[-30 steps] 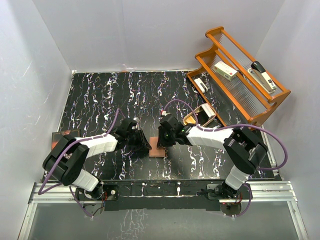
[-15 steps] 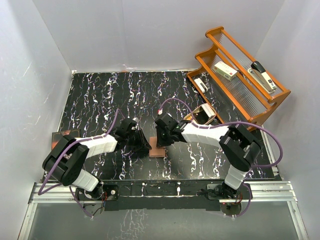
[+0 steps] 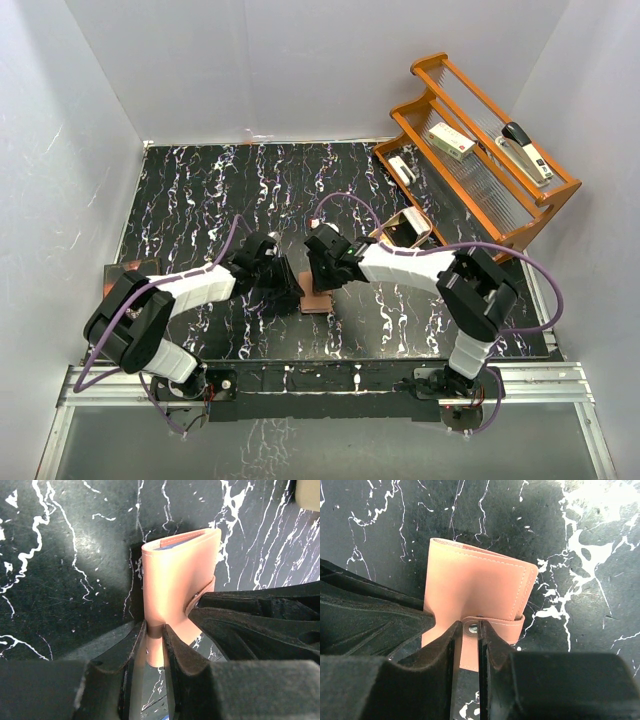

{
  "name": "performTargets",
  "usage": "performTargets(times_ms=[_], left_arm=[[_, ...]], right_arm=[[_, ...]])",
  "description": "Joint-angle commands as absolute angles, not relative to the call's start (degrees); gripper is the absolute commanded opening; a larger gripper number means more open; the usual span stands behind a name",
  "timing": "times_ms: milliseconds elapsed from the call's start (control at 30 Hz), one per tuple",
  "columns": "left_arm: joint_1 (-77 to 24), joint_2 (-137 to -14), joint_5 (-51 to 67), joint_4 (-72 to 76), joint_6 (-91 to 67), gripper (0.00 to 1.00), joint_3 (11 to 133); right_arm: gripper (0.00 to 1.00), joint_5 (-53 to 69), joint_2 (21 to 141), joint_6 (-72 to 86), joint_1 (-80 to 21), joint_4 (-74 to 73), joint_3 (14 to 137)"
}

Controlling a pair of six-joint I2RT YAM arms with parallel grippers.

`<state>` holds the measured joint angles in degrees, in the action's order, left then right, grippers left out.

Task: Put the credit cards into the card holder
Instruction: Close the card holder at the center of the board.

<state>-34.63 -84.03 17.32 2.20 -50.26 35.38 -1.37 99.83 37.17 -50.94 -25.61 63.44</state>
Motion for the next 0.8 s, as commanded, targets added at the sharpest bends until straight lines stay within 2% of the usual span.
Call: performTargets(times_ms=[0, 533, 767], left_arm=[[-35.2, -83.3, 19.2, -0.3, -48.8, 0.18, 39.0], [-35.1, -83.9, 19.6, 1.6, -48.1, 0.20, 40.3], [-35.1, -88.0, 23.6, 4.8, -46.7, 0.19, 42.0]], right_arm=[[0.18, -3.1, 95.5, 37.9, -50.9, -24.2, 63.5], [0.22, -5.6, 88.7, 38.9, -50.3, -22.7, 58.1], [0.28, 0.1, 83.0, 39.3, -47.6, -19.6, 56.0]])
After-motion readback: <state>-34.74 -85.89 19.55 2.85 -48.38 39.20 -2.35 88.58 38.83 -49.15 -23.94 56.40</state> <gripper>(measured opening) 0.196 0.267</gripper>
